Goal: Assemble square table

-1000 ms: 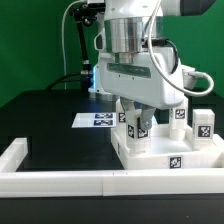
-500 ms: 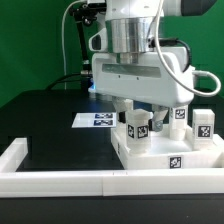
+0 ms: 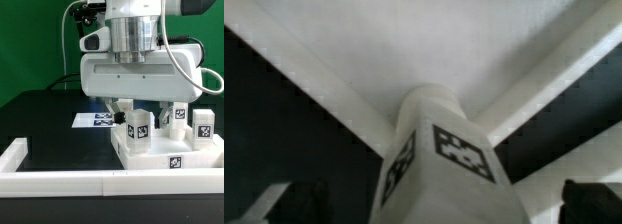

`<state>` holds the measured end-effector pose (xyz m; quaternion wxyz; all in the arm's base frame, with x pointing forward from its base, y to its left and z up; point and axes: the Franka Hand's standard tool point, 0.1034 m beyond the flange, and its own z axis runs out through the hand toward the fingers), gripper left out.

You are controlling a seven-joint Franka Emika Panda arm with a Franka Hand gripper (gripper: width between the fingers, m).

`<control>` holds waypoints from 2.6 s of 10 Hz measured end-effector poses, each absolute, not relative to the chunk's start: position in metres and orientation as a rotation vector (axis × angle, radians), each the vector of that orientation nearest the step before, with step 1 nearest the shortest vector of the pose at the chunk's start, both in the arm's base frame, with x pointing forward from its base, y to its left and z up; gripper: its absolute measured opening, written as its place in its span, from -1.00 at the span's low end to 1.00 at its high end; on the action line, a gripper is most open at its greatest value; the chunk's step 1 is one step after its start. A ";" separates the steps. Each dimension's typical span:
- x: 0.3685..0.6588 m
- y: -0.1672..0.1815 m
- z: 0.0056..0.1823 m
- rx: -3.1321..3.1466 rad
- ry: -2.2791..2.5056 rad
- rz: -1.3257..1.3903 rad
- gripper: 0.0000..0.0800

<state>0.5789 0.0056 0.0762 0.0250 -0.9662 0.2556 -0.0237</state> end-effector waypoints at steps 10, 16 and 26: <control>0.581 0.000 0.076 -3.145 -0.304 -0.121 0.62; 0.581 -0.004 0.075 -3.144 -0.404 -0.115 -0.27; 0.582 -0.001 0.074 -3.035 0.726 -0.170 -0.27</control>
Offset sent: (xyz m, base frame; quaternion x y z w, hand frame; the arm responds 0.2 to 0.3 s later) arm -0.0017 0.0050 -0.0008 0.0076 0.0045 -0.1998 0.9798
